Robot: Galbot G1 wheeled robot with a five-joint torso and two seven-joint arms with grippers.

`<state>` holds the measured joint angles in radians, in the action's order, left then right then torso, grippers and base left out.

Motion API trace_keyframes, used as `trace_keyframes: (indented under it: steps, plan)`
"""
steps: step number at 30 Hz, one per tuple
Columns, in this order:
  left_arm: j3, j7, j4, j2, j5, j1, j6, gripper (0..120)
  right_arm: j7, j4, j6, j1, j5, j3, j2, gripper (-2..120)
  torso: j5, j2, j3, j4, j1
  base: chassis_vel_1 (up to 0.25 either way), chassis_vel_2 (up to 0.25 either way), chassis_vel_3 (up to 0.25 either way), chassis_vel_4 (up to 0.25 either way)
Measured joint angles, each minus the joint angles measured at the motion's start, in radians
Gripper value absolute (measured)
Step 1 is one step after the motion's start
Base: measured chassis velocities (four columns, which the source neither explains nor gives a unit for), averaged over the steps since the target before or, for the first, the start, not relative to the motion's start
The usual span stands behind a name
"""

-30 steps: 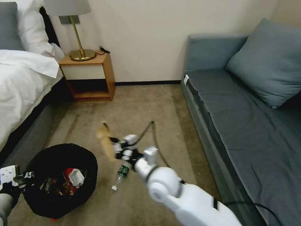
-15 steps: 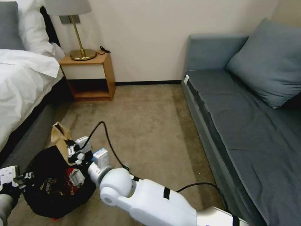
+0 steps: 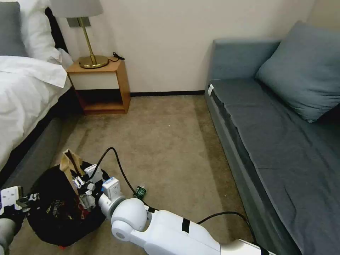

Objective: Pick up the trash bin, then pick up the garbage on the floor and place it into the trash bin.

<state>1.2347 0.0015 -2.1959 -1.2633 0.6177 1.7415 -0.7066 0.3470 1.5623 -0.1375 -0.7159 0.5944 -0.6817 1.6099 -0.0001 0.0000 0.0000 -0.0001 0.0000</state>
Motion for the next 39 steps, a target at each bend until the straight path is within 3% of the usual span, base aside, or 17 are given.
trace_keyframes:
  steps: [7, 13, 19, 26, 32, 39]
  plan:
    - [-0.003, 0.000, 0.001, -0.001, 0.000, -0.004, 0.000, 6, -0.011, 0.032, -0.004, -0.020, -0.068, 0.000, -0.014, 78, 0.0002, 0.000, 0.000, 0.0003, 0.000, 0.000, 0.000, 0.000, 0.000]
    - [-0.004, 0.000, 0.005, 0.005, 0.000, -0.003, 0.000, 6, -0.062, 0.093, 0.015, -0.086, -0.222, 0.062, -0.108, 97, 0.0003, 0.000, 0.000, 0.0001, 0.000, 0.000, 0.000, 0.000, 0.000]
    - [-0.003, 0.000, 0.006, 0.008, 0.000, -0.003, 0.001, 6, -0.102, 0.136, 0.027, -0.147, -0.301, 0.121, -0.169, 100, 0.0005, 0.000, 0.000, 0.0000, 0.000, 0.000, 0.000, 0.000, 0.000]
    - [-0.007, 0.000, 0.002, 0.003, 0.000, -0.009, 0.001, 6, -0.186, 0.234, 0.152, -0.330, -0.493, 0.312, -0.328, 100, 0.0005, 0.000, 0.000, -0.0001, 0.000, 0.000, 0.000, 0.000, 0.000]
    - [-0.001, 0.000, 0.014, 0.002, 0.000, -0.019, 0.001, 6, -0.234, 0.288, 0.251, -0.496, -0.525, 0.469, -0.399, 100, 0.0004, 0.000, 0.000, -0.0001, 0.000, 0.000, 0.000, 0.000, 0.000]
    - [0.004, 0.000, 0.014, -0.006, 0.004, -0.019, 0.001, 6, -0.257, 0.292, 0.288, -0.586, -0.551, 0.516, -0.437, 100, 0.0003, 0.000, 0.000, 0.0000, 0.000, 0.000, 0.000, 0.000, 0.000]
